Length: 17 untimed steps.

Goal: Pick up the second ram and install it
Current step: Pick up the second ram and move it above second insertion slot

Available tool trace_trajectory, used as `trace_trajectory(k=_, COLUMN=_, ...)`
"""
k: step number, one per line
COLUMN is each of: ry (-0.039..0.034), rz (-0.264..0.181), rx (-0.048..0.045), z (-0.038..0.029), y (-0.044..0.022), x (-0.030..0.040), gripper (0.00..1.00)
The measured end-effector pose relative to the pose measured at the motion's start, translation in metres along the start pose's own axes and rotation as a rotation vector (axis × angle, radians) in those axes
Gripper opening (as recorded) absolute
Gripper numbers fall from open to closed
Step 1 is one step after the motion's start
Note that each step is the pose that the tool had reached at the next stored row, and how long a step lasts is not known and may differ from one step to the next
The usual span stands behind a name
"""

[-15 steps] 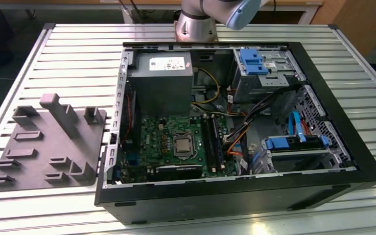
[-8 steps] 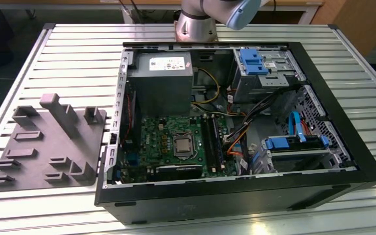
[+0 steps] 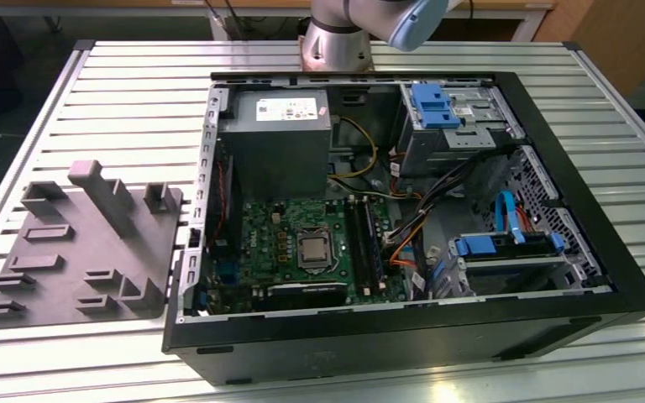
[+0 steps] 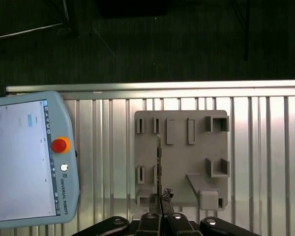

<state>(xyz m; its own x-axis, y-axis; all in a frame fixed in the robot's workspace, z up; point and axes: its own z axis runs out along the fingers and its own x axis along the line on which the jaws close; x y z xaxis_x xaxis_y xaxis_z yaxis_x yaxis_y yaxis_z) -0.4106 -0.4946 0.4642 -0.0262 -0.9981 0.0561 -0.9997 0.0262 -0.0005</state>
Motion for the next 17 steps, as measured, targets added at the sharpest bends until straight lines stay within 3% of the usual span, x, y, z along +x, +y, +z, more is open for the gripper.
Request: trace_trajectory(k=17, ry=0.0000, rz=0.000, rx=0.0000, z=0.0001, y=-0.0217, x=-0.0006, gripper=0.12)
